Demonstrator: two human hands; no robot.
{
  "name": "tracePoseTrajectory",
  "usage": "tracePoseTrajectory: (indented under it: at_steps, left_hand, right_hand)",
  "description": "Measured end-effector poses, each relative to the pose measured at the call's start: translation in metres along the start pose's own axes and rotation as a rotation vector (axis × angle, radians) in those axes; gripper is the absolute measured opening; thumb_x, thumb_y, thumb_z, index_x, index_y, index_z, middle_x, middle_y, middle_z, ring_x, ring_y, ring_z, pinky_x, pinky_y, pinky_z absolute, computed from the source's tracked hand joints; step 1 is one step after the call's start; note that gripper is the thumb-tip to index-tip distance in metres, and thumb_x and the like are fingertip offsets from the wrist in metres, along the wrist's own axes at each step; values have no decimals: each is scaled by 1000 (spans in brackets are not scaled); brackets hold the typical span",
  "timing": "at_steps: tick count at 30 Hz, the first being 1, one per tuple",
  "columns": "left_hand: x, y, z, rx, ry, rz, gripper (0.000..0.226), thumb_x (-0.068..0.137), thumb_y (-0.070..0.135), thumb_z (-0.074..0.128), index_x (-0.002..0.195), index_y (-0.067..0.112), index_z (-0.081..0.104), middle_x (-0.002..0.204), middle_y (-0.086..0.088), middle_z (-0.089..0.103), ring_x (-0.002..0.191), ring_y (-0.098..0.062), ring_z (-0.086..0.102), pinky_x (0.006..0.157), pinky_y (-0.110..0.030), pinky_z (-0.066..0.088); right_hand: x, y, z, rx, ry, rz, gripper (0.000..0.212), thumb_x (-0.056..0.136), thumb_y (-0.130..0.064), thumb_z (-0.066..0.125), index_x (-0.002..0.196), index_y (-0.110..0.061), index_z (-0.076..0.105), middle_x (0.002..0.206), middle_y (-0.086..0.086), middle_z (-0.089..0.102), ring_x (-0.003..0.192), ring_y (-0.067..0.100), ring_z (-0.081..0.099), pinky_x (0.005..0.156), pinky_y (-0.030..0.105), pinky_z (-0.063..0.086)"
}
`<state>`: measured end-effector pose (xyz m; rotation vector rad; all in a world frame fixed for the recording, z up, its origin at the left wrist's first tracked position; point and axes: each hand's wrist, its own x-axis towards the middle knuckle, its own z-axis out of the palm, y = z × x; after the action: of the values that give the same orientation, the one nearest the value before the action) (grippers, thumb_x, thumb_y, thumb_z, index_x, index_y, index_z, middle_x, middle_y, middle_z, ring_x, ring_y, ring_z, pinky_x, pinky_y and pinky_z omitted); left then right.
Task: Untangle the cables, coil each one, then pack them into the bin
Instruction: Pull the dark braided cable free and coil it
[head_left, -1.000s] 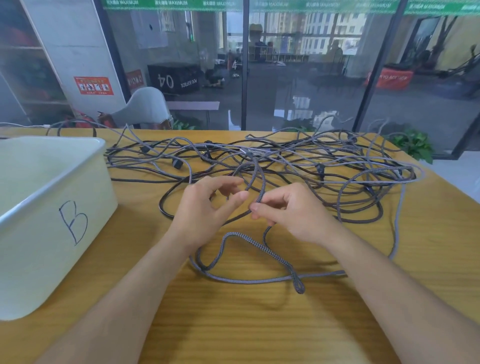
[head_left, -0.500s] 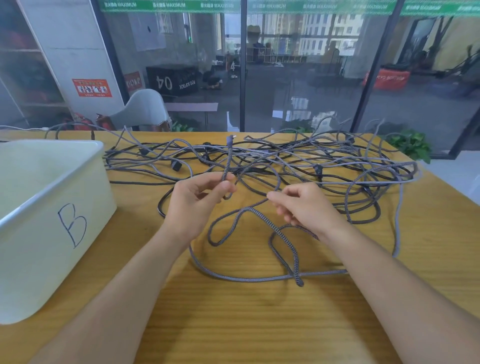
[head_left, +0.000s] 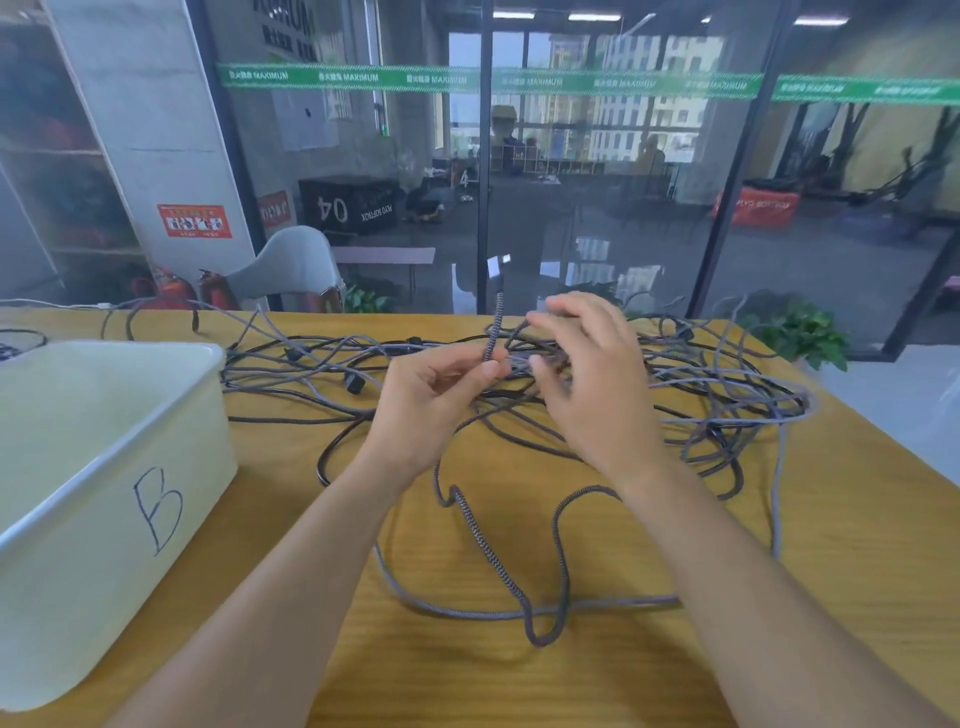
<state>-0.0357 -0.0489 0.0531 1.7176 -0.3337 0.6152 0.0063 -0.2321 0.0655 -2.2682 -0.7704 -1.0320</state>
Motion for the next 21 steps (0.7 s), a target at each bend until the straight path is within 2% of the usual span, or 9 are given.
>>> tracePoseTrajectory:
  at_steps: [2,5,7,8,10,11,14,18,21]
  left_hand:
    - [1,-3,3,-44,-26,6,20,96,6,69,115,9,77,103,2,80,101,-12,75,88,-21,56]
    - [-2,-11,4,-116,-38,-15,21,95,9,69,115,8,77,105,-2,80,103,-18,75,88,-26,57]
    - [-6,-17,4,-150,-41,-60,20,94,14,69,112,11,77,102,-4,80,101,-20,75,87,-29,58]
    - [-9,-19,4,-153,-50,-81,19,94,15,70,111,12,77,101,-4,81,100,-24,75,86,-31,58]
    - [-14,-22,2,-146,-73,-110,22,91,20,71,110,12,77,99,-6,81,95,-33,75,84,-35,61]
    - [-16,-22,0,-148,-77,-119,23,91,20,71,111,11,77,98,-7,80,93,-34,75,82,-36,61]
    - [-18,-20,-4,-224,-55,-138,23,92,15,69,110,3,76,96,-12,80,88,-27,75,76,-30,60]
    - [-18,-15,-5,-309,-81,-211,37,99,32,55,120,7,72,110,-12,78,107,-22,72,94,-32,56]
    - [-17,-14,-5,-450,-116,-335,61,103,50,32,130,7,67,119,-17,75,111,-27,69,99,-35,54]
  right_hand:
    - [-5,5,10,-226,-113,-187,66,81,6,69,145,-10,59,156,8,50,152,27,34,130,47,16]
    - [-21,6,29,-197,-374,-152,95,77,15,66,161,-13,33,169,6,31,159,21,20,126,31,-8]
    - [-32,14,40,-99,-546,-89,81,91,6,60,162,-17,30,169,5,31,157,18,23,130,30,0]
    - [-35,17,44,-18,-598,-63,62,98,-5,59,156,-18,40,162,4,42,151,18,34,130,35,16]
    - [-43,21,48,221,-616,-27,28,108,-33,51,133,-22,57,132,-4,61,125,16,53,108,41,45]
    - [-47,19,49,328,-606,-14,25,109,-43,43,124,-28,58,119,-11,62,114,12,56,97,38,49]
    - [-51,9,48,452,-526,-7,17,113,-41,33,112,-47,49,101,-22,56,99,7,56,83,27,44]
    - [-47,5,52,426,-521,-68,27,113,-36,34,92,-28,50,84,-10,51,83,11,47,78,25,34]
    - [-49,8,54,306,-595,-139,26,112,-35,37,90,-28,47,84,-13,46,82,12,42,83,20,30]
